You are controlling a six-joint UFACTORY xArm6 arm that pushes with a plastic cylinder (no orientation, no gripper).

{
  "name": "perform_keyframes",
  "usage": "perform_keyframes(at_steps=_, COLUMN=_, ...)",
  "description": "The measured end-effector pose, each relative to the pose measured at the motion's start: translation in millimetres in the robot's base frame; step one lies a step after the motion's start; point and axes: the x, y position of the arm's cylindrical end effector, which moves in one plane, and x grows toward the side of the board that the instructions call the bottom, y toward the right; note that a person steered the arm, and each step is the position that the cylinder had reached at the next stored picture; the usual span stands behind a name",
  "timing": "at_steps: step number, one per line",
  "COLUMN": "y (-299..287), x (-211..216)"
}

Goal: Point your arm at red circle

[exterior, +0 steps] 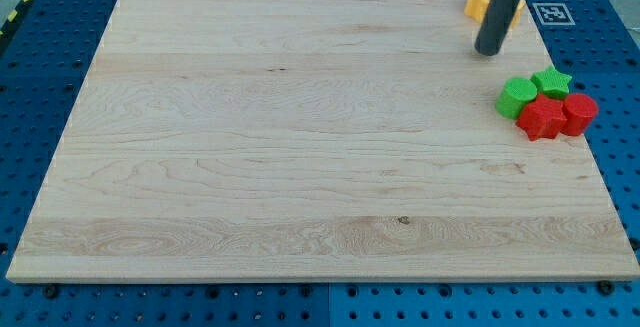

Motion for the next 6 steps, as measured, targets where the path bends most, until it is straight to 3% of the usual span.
perform_keyframes(at_steps=2, y=117.0, x=7.8)
perform_keyframes(at_steps=3, y=118.0, x=10.6)
perform_keyframes(at_steps=4, y=118.1, x=47.5)
perform_keyframes(at_steps=5, y=94.3, x=87.1)
perform_keyframes(at_steps=6, y=36.2, x=98.2)
